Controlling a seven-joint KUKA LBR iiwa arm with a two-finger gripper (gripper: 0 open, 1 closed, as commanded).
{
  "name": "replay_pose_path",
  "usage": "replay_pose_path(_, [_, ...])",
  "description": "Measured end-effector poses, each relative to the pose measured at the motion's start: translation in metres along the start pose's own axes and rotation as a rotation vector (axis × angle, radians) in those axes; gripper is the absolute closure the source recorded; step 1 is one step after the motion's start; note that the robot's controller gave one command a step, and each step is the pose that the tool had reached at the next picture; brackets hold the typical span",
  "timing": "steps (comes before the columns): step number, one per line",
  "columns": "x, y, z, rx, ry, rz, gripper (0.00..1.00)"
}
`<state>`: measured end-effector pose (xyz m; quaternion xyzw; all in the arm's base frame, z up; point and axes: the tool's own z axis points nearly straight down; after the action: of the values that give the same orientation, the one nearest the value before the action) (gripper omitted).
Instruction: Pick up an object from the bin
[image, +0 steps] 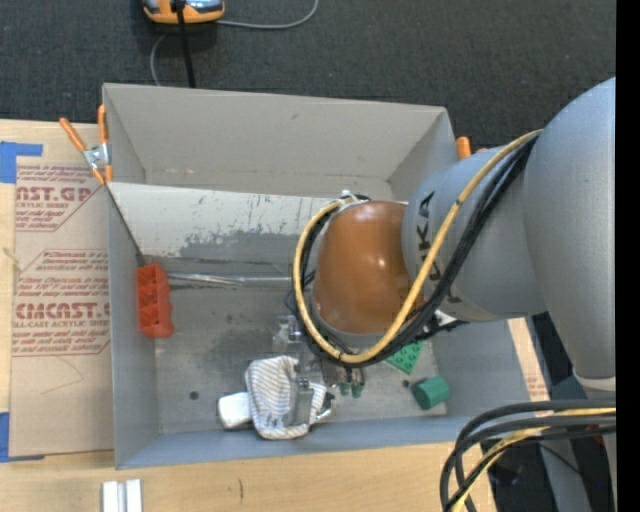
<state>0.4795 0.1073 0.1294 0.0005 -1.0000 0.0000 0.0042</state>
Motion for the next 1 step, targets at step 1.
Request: replay_pose_path(1, [-0.0020,-0.0003,-0.0040,-0.001,-0.007,0.001,0.00])
